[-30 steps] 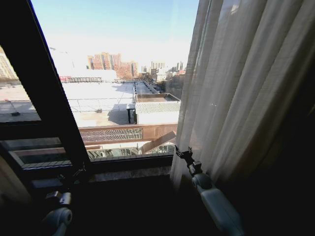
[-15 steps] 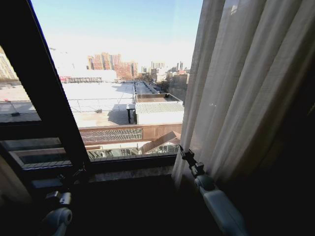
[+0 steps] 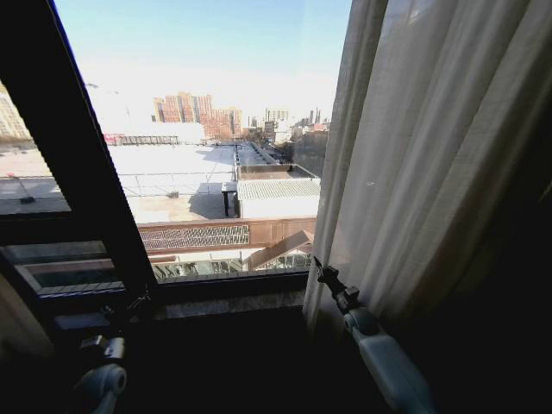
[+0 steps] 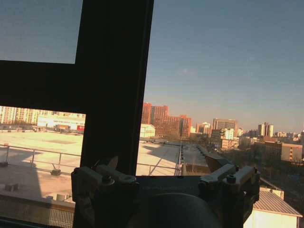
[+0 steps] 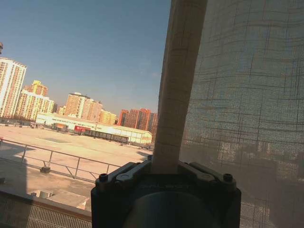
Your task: Open the curtains by pulling them apart, changing their state from closed to fully open.
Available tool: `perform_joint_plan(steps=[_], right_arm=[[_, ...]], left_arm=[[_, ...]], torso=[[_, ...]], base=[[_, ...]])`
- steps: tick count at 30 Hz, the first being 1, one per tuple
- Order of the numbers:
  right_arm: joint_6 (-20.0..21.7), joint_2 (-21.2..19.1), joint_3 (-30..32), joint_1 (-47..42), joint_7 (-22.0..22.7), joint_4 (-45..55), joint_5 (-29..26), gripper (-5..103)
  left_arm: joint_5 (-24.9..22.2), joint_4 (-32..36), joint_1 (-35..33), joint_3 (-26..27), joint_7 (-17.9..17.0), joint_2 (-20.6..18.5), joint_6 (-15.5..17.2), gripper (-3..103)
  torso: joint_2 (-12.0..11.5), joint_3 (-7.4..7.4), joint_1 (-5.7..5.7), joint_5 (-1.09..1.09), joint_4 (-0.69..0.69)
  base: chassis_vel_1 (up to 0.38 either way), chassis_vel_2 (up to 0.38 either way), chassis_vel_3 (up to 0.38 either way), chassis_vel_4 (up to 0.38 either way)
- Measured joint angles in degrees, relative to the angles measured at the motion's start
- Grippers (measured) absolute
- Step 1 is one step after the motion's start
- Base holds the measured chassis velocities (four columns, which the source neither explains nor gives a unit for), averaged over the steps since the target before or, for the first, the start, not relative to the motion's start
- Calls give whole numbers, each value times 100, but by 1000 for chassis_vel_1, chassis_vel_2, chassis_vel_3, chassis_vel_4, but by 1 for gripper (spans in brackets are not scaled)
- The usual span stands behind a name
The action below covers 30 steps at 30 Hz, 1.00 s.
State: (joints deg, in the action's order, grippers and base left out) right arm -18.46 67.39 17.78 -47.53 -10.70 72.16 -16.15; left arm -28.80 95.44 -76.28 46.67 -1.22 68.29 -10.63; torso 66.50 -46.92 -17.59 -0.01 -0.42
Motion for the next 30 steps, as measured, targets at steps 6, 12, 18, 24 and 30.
perform_joint_plan(steps=[6,12,18,24,30], right_arm=[[-13,-72,71,-30,-26,-14,-25,0],[-25,-132,152,-64,-41,-12,-107,0],[-50,-183,232,-130,-93,-11,-168,0],[-69,-209,261,-158,-110,-10,-197,0],[-156,-204,268,-161,-166,-20,-231,0]], left_arm=[[0,0,0,-1,0,0,0,100],[0,0,0,-1,0,0,0,100],[0,0,0,-1,0,0,0,100],[0,0,0,-1,0,0,0,100],[0,0,0,-2,0,0,0,100]], torso=[[0,0,0,0,-2],[0,0,0,2,-2],[0,0,1,1,-2],[0,0,0,2,-2],[0,-1,0,0,-1]], base=[[-245,-167,216,165],[-322,-228,319,248],[-353,-299,352,304],[-372,-346,380,344],[-381,-333,384,346]])
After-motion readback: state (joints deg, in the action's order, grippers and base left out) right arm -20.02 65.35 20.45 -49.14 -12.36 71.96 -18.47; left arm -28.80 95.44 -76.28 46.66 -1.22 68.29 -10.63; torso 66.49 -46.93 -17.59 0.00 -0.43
